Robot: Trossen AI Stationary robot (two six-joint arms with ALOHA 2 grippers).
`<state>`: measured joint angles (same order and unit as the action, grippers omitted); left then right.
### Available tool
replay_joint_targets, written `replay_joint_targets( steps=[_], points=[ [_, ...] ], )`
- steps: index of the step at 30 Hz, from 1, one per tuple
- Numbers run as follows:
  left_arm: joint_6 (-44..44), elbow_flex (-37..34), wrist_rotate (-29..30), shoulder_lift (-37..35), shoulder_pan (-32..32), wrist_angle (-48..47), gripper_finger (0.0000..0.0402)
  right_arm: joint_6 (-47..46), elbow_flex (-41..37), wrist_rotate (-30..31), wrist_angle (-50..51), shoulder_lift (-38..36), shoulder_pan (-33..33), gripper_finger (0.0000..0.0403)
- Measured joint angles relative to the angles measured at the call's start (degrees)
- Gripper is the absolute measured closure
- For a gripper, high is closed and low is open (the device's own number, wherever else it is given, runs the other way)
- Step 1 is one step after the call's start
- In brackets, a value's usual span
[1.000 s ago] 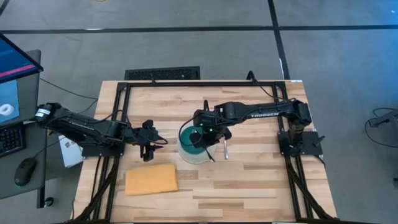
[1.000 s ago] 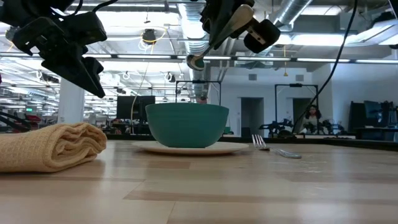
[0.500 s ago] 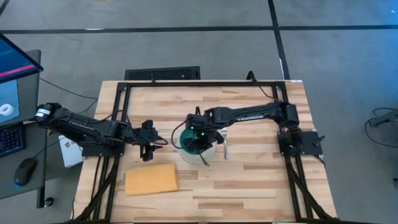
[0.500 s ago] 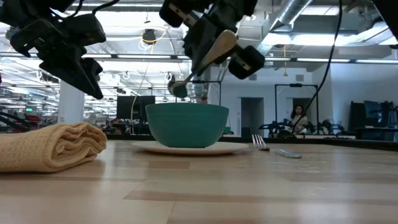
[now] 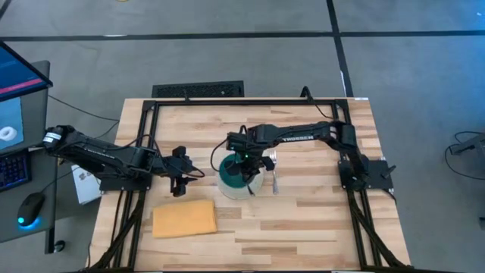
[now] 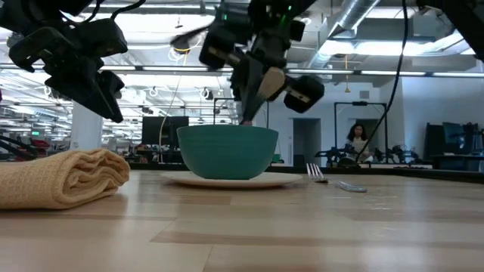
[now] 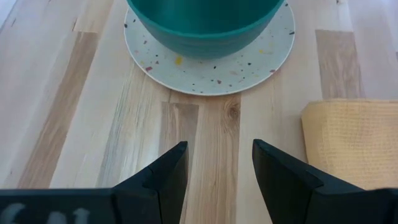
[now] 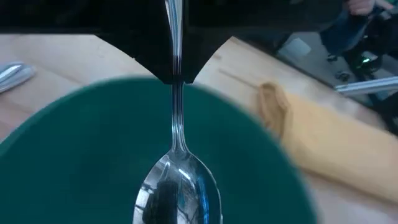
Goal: Set table place
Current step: Put the spoon into the bowl
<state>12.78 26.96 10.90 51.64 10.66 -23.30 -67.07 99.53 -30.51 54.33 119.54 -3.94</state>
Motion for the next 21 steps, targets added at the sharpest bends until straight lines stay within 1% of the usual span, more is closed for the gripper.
replay_joint_targets(
  steps=[5, 21],
  points=[
    [-0.1, 0.0, 0.0, 0.0, 0.0, -0.5, 0.0233, 1.7, 0.0, -0.5, 0.7, 1.8, -1.1, 0.0368],
    [-1.6, 0.0, 0.0, 0.0, 0.0, -1.4, 0.0233, 2.6, 0.0, 0.4, 0.9, 1.7, -1.1, 0.036]
  ],
)
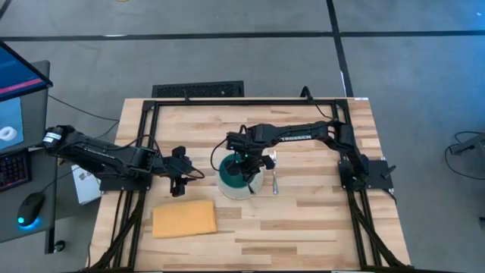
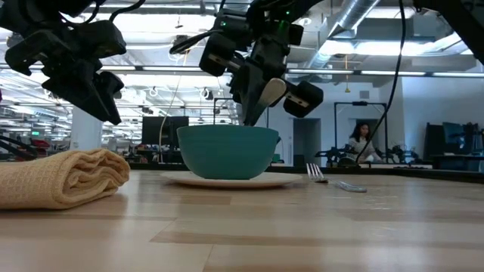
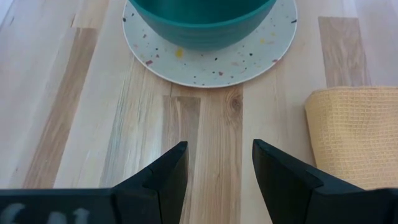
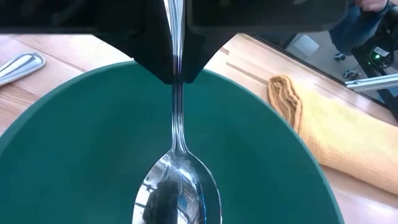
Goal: Set table place
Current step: Put the spoon into the bowl, then return to Home Position
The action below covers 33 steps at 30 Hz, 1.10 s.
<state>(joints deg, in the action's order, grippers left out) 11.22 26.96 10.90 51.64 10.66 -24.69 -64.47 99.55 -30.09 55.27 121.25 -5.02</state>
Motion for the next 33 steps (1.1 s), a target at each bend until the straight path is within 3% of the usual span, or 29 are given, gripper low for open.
replay_joint_targets(
  steps=[8, 26, 30, 33],
  points=[
    [0.0, 0.0, 0.0, 0.0, 0.0, -0.1, 0.0233, 0.5, 0.0, 0.0, 0.0, 0.0, 0.0, 0.0357],
    [0.0, 0.0, 0.0, 0.0, 0.0, -0.4, 0.0233, 1.9, -0.1, -0.4, -0.4, -0.4, 0.1, 0.0309],
    [0.0, 0.0, 0.0, 0.0, 0.0, -0.4, 0.0233, 5.4, 1.0, 2.4, 1.0, -3.3, 0.1, 0.0308],
    [-0.3, 0.0, 0.0, -1.0, 0.0, -0.3, 0.0233, 10.5, 3.2, 9.7, 4.7, -7.1, 1.1, 0.0308]
  ],
)
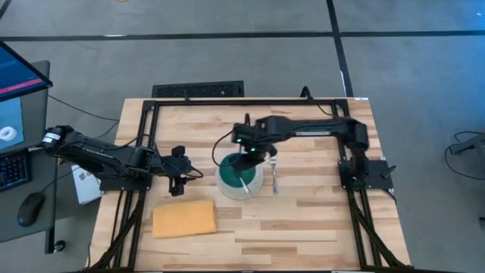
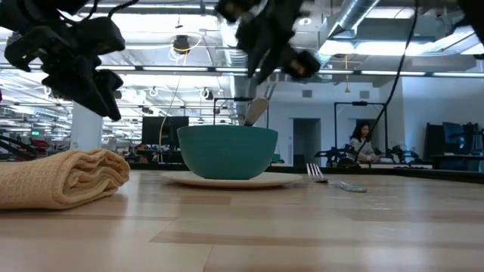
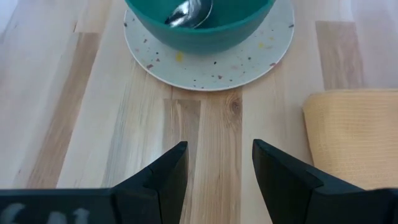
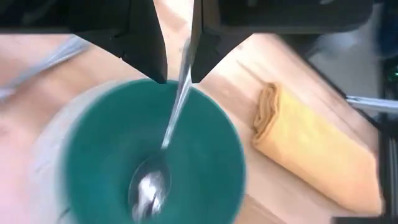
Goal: Set table place
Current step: Return to Home Position
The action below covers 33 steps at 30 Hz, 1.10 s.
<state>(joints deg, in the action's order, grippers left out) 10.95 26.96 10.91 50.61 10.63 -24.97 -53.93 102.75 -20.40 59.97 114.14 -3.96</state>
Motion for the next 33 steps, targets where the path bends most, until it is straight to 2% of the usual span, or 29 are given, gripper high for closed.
replay_joint_targets(
  steps=[5, 7, 9, 11, 13, 15, 18, 21, 23, 27, 29, 31, 33],
  points=[
    [-0.2, 0.0, 2.7, -4.3, 0.0, -0.2, 0.0233, 14.4, 2.2, 12.9, 9.1, -8.9, 2.1, 0.0308],
    [0.0, 0.0, 4.6, -6.5, 0.0, 0.6, 0.0233, 17.7, 1.8, 22.7, 12.8, -12.7, 4.6, 0.0308],
    [0.3, 0.0, 6.7, -8.9, 0.0, 0.7, 0.0233, 20.3, 0.2, 36.5, 13.7, -16.6, 8.3, 0.0308],
    [0.3, 0.0, 8.4, -10.7, 0.0, 2.1, 0.0233, 22.5, -2.4, 47.6, 13.3, -20.6, 12.5, 0.0308],
    [0.3, 0.0, 9.5, -13.1, 0.0, 2.5, 0.0233, 24.4, -6.4, 54.7, 11.2, -25.0, 16.2, 0.0307],
    [0.2, 0.1, 10.5, -15.0, 0.0, 3.8, 0.0233, 26.5, -12.2, 58.9, 6.1, -30.0, 19.5, 0.0307],
    [-0.8, 0.0, 12.9, -17.7, 0.0, 5.3, 0.0233, 28.8, -23.8, 58.9, -5.1, -38.1, 22.1, 0.0307],
    [-2.7, 0.0, 15.4, -20.1, 0.0, 6.4, 0.0233, 32.3, -37.4, 55.2, -20.5, -46.4, 22.6, 0.0307],
    [-3.6, 0.0, 16.7, -21.2, 0.0, 7.4, 0.0233, 36.8, -46.3, 49.4, -32.6, -51.0, 21.2, 0.0307],
    [-5.9, 0.0, 17.6, -22.3, 0.0, 9.2, 0.0233, 47.3, -61.3, 30.6, -58.0, -56.5, 14.9, 0.0307],
    [-5.9, 0.0, 17.6, -22.5, 0.0, 9.5, 0.0233, 49.7, -66.8, 21.9, -66.8, -57.8, 10.8, 0.0307],
    [-5.8, 0.0, 17.6, -22.5, 0.0, 9.4, 0.0233, 51.0, -71.4, 16.9, -71.8, -59.0, 7.1, 0.0307],
    [-5.8, 0.0, 17.6, -22.5, 0.0, 9.3, 0.0233, 52.0, -75.2, 16.0, -74.1, -60.3, 4.0, 0.0307]
  ],
)
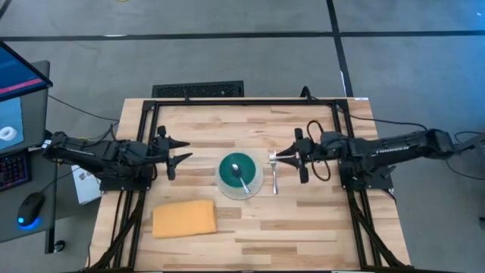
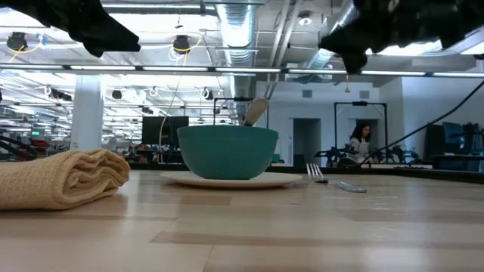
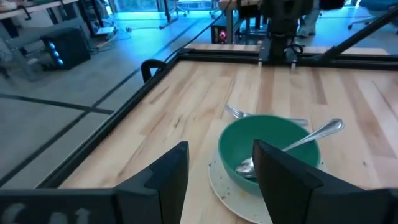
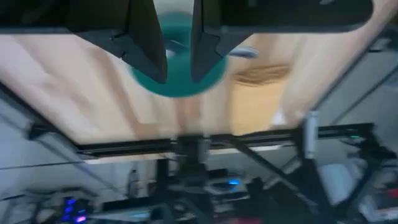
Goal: Set table place
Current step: Return to Home Position
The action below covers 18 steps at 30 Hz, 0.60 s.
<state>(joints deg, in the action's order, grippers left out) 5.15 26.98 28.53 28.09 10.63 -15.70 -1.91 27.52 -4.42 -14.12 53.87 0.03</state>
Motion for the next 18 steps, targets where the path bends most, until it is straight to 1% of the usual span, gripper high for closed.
replay_joint_targets(
  steps=[3, 7, 10, 12, 16, 18],
  points=[
    [0.0, 0.0, 2.3, 0.0, 0.0, -0.2, 0.0233, 0.9, -4.9, 0.0, -3.5, -2.5, -3.4, 0.0307],
    [0.1, 0.0, 6.6, -1.5, 0.0, -0.2, 0.0233, 0.9, -10.7, -0.3, -8.4, -6.8, -4.5, 0.0307],
    [0.1, -0.4, 7.1, -3.2, 0.0, 0.3, 0.0233, -0.8, -13.9, -0.3, -9.2, -10.7, -4.2, 0.0307],
    [-0.1, -2.1, 7.2, -5.1, 0.0, 2.4, 0.0233, -1.9, -15.6, -0.3, -9.0, -13.0, -3.5, 0.0307],
    [-0.4, -6.0, 7.8, -10.9, 0.0, 5.4, 0.0233, -2.1, -18.1, -0.2, -9.0, -17.9, -1.6, 0.0307],
    [-0.5, -7.7, 7.0, -14.1, 0.0, 5.7, 0.0233, -2.1, -18.4, -0.1, -8.2, -19.8, -0.8, 0.0307]
  ],
)
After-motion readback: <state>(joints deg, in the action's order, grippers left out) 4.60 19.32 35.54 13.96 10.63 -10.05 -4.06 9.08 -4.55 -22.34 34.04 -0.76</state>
